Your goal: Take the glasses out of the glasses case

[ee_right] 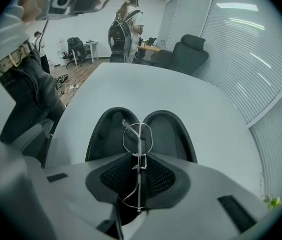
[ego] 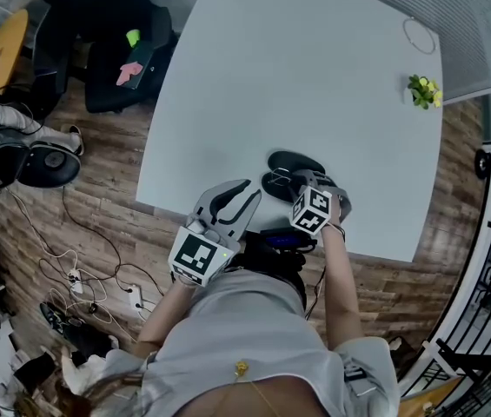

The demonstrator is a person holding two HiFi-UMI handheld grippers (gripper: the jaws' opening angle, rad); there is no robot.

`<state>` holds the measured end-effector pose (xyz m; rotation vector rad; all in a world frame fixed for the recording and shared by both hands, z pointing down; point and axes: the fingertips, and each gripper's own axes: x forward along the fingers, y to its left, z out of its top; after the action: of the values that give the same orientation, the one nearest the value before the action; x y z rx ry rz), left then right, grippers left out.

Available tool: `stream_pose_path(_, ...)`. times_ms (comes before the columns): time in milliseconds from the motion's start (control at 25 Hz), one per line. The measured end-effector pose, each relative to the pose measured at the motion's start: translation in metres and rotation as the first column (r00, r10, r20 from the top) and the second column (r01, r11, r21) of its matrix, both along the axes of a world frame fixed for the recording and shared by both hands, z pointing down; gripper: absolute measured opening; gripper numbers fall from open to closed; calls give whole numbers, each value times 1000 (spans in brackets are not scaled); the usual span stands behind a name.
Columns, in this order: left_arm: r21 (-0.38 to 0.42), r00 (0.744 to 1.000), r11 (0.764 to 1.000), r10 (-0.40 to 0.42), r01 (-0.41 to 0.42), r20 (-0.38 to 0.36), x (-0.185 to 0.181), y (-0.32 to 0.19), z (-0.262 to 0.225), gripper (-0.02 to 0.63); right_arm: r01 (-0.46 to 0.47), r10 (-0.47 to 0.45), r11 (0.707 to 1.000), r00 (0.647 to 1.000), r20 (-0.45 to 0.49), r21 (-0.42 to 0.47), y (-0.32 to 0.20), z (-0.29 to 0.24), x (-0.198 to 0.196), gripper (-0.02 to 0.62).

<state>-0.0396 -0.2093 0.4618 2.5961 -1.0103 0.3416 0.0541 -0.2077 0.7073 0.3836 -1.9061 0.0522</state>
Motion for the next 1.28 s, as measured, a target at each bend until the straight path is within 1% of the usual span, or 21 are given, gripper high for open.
stream_pose_path(160,2,1000,1000,12,-12,6,2,2,0,100,8,-8,1000,1000,1,10,0,-6,0,95)
stream_pose_path(440,9,999,999,34,-34,6,6,5,2,100,-15,13,999,1000,24,52,-9,-36,2,95)
stream_pose_path(880,11,998,997,70,-70,4,9,13,2,100,-32,28,989,999,26,142,-14,-103,6,95)
stream_pose_path(1280,30,994,994,109,-109,2,13,19,-1,99,-16,7,971,999,38,237,-11,-175,4,95)
